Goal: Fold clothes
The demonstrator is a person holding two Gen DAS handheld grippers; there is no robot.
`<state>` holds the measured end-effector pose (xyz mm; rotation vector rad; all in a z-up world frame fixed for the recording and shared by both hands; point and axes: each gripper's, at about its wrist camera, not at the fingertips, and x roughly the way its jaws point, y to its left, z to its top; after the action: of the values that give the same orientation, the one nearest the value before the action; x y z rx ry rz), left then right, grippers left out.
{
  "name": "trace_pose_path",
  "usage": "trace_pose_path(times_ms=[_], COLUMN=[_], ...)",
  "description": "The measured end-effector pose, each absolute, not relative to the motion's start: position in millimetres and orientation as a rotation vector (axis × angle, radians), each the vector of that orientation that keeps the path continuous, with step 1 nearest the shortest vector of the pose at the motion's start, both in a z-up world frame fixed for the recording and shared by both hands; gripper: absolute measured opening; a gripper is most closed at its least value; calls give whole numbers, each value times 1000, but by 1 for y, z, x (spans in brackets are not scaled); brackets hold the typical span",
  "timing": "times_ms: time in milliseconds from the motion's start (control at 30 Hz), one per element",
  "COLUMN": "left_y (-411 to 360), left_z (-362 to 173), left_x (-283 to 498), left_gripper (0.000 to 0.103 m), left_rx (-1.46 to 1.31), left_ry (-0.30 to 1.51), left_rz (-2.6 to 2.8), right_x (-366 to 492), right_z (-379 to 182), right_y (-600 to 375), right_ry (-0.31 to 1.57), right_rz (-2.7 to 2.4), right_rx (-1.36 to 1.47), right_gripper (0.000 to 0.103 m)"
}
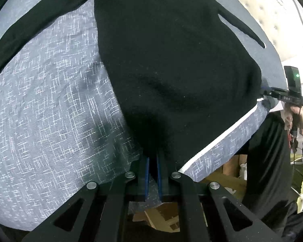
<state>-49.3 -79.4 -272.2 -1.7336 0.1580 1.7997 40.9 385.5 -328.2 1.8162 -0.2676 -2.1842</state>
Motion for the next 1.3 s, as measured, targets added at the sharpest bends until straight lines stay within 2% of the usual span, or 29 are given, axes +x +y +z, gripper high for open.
trace_pose_path(times_ms=[33, 100, 667, 767, 867, 967, 1000, 1033, 1100, 1167, 1300], left_y=[-79, -75, -72, -85, -89, -98, -102, -107, -113, -113, -104], left_z=[-272, -271, -273, -272, -271, -265, -261, -257, -250, -246, -243], left_x=[-50, -54, -50, -52, -54, -62, -66, -68, -74, -88, -122], left_gripper=[6, 6, 6, 9, 12, 21, 22, 24, 29, 34, 35], left_rx=[-1733, -1731, -1748, -1751, -1760, -1764, -1760, -1752, -1738, -1722, -1685], left_ry=[158, 156, 150, 140, 129, 118, 115, 109, 93, 37, -55], left_rz=[1800, 1800, 1796, 1800, 1802, 1831, 1846, 1870, 1920, 1964, 2018], right_x=[40, 40, 69, 66, 65, 61, 59, 56, 46, 33, 3], right_z=[-330, -330, -319, -317, -309, -299, -295, -290, -280, -274, -270], right_y=[385, 388, 425, 420, 425, 423, 424, 426, 432, 438, 436], right_ry=[-249, -240, -335, -333, -351, -330, -334, -345, -389, -426, -454], right_rz=[-2188, -2204, -2249, -2241, -2243, -2240, -2241, -2242, -2263, -2283, -2308], right_rx=[1828, 1831, 1837, 1844, 1850, 1855, 1845, 1830, 1776, 1731, 1689], right_gripper=[13, 4, 2, 3, 4, 6, 10, 22, 37, 37, 37])
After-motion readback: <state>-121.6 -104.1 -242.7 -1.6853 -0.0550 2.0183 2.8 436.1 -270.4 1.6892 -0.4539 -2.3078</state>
